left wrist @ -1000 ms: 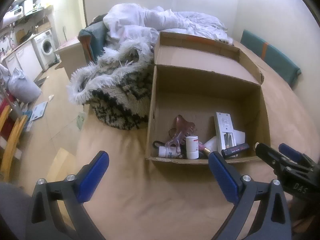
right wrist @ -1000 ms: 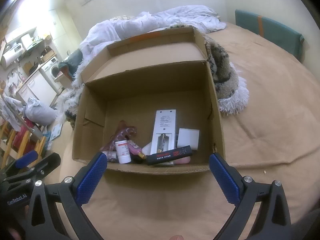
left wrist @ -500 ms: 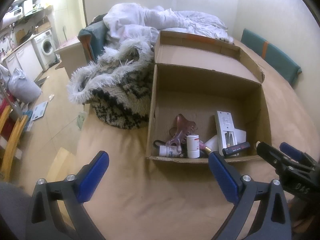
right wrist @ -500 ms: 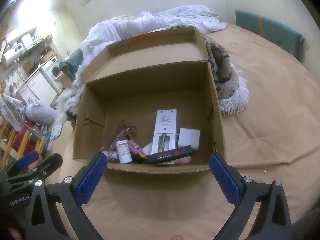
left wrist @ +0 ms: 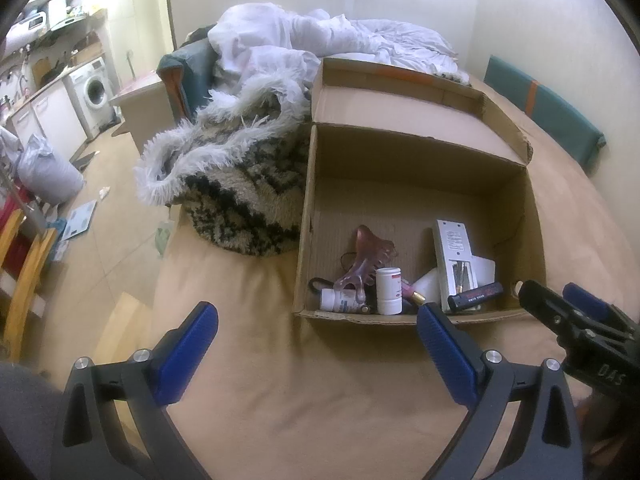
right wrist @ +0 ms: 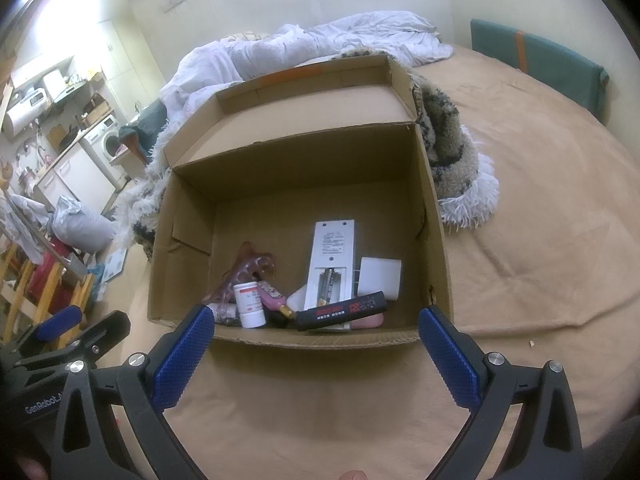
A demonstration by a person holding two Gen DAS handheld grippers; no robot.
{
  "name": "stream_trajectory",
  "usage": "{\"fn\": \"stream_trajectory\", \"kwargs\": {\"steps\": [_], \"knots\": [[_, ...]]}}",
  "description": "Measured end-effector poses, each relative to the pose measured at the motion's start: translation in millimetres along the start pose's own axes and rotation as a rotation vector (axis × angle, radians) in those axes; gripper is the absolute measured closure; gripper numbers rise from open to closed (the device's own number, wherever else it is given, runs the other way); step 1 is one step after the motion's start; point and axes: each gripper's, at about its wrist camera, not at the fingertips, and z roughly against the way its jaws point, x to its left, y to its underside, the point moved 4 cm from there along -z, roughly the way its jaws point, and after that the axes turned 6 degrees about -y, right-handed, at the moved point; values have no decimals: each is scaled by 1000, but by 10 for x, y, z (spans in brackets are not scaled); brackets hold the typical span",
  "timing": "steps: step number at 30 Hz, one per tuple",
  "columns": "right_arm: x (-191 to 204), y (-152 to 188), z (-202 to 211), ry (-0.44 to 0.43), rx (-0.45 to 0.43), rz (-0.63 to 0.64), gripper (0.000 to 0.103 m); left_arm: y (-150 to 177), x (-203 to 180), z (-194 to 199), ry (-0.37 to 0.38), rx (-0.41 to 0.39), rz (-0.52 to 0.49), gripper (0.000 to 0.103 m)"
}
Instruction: Organize rigid objects
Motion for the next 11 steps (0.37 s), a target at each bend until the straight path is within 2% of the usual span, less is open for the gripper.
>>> {"fn": "stream_trajectory", "kwargs": {"steps": [11], "knots": [[26, -17, 27, -3, -10, 4, 0, 1, 7, 20, 10, -9, -10, 4]]}}
